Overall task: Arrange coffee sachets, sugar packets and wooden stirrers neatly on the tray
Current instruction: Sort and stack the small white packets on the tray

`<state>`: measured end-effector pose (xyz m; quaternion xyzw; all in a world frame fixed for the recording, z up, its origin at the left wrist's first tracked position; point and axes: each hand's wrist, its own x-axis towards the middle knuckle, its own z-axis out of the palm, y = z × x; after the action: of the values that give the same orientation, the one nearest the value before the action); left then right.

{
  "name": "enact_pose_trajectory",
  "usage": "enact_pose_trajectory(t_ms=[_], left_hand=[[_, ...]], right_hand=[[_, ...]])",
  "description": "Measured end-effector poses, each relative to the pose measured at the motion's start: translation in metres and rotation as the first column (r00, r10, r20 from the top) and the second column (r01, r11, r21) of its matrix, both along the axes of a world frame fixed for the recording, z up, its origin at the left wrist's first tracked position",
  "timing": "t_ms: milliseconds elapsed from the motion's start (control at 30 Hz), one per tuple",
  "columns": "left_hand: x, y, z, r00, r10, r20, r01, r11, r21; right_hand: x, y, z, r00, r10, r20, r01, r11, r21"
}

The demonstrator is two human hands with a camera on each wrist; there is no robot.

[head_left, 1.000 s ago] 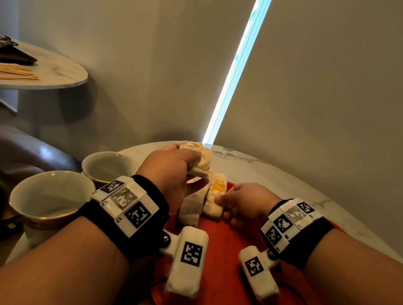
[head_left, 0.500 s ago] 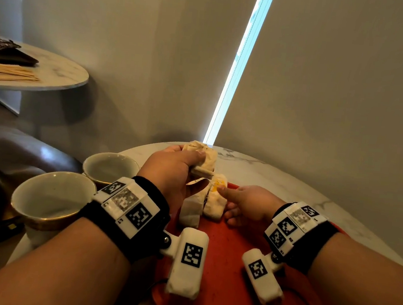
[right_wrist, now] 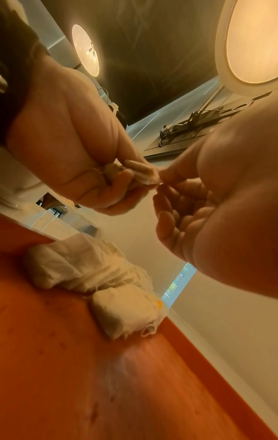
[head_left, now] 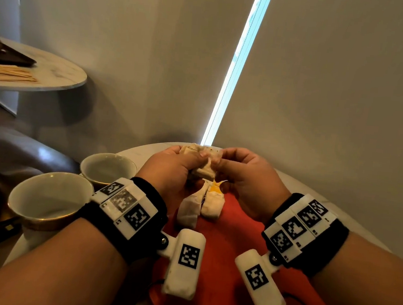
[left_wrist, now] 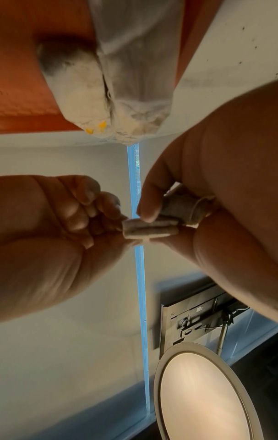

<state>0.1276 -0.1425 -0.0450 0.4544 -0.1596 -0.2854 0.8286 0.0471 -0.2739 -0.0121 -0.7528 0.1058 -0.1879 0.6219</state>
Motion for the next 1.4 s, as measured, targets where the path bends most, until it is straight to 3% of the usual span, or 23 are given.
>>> enact_pose_trajectory(t_ms=[333, 700, 867, 1000, 1100, 1400], left_hand=[[-0.001, -0.001, 0.003, 0.998, 0.046, -0.034, -0.046, 0.999, -0.003], [0.0, -0.004, 0.006, 0.985, 0.126, -0.119, -0.125, 0.992, 0.01], [0.001, -0.004, 0.009, 0.98, 0.148, -0.13, -0.148, 0.989, 0.009], [0.001, -0.004, 0.011, 0.978, 0.152, -0.146, -0.152, 0.988, 0.016], [0.001, -0.004, 0.012, 0.976, 0.155, -0.155, -0.151, 0.988, 0.036], [0.002, -0.004, 0.013, 0.975, 0.151, -0.161, -0.144, 0.988, 0.055]], right_hand=[[0.0, 0.0, -0.007, 0.998, -0.057, 0.008, 0.057, 0.995, 0.082], [-0.004, -0.016, -0.01, 0.987, -0.156, -0.034, 0.157, 0.987, 0.03], [-0.008, -0.033, -0.017, 0.952, -0.246, -0.183, 0.23, 0.968, -0.104], [-0.013, -0.028, -0.022, 0.886, -0.144, -0.44, 0.108, 0.988, -0.106], [-0.015, -0.021, -0.021, 0.832, -0.076, -0.55, 0.048, 0.997, -0.064], [-0.008, -0.014, -0.023, 0.811, -0.165, -0.561, 0.104, 0.985, -0.139]])
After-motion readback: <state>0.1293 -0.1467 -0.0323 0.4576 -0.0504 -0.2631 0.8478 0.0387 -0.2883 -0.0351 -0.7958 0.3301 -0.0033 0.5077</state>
